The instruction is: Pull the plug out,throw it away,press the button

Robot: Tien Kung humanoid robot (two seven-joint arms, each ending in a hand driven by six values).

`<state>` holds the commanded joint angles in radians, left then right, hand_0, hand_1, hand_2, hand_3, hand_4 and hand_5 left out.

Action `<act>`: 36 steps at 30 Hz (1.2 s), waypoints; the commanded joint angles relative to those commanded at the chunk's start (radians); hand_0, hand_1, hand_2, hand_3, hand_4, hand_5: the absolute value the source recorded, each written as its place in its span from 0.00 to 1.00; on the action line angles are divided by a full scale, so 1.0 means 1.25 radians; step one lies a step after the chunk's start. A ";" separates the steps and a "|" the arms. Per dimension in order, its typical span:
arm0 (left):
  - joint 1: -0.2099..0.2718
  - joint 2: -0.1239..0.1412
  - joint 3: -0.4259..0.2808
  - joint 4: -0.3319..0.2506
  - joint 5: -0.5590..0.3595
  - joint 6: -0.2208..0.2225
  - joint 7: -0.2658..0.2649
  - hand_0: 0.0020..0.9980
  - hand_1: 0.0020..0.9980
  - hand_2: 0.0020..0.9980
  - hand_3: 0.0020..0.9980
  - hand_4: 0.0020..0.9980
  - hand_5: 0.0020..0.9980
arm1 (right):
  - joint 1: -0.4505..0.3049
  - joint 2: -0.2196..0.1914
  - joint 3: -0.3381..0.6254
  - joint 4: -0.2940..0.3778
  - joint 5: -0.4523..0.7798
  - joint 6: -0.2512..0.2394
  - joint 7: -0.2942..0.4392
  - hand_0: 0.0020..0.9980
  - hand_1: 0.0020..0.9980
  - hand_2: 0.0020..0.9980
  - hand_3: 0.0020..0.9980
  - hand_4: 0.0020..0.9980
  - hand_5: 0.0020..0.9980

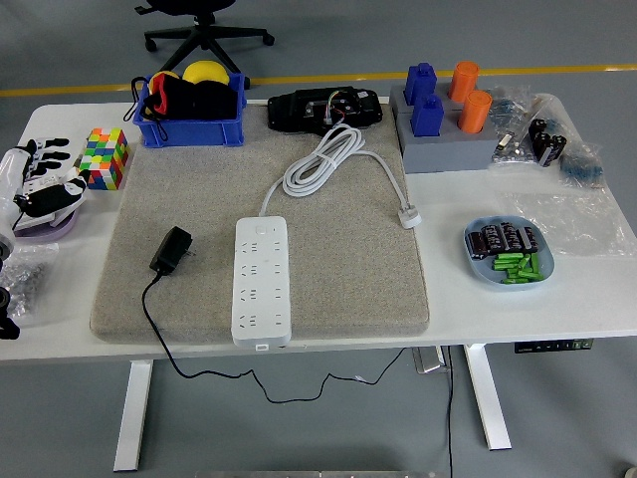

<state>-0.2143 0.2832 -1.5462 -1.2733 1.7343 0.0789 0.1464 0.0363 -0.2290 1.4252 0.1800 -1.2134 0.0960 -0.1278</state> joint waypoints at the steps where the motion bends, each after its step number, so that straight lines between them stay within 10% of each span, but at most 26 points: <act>1: 0.001 0.000 0.001 0.000 -0.001 0.000 0.000 0.78 0.74 0.73 0.79 0.68 0.19 | 0.000 0.000 0.001 0.000 -0.001 0.000 0.000 0.81 0.70 0.68 0.66 0.77 0.66; 36: 0.002 0.000 -0.001 -0.017 -0.005 0.001 -0.003 0.78 0.74 0.73 0.79 0.68 0.18 | 0.004 0.004 0.005 0.000 0.002 0.001 0.000 0.81 0.70 0.68 0.66 0.77 0.66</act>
<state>-0.2122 0.2829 -1.5479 -1.2946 1.7281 0.0796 0.1432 0.0410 -0.2238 1.4311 0.1800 -1.2108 0.0969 -0.1273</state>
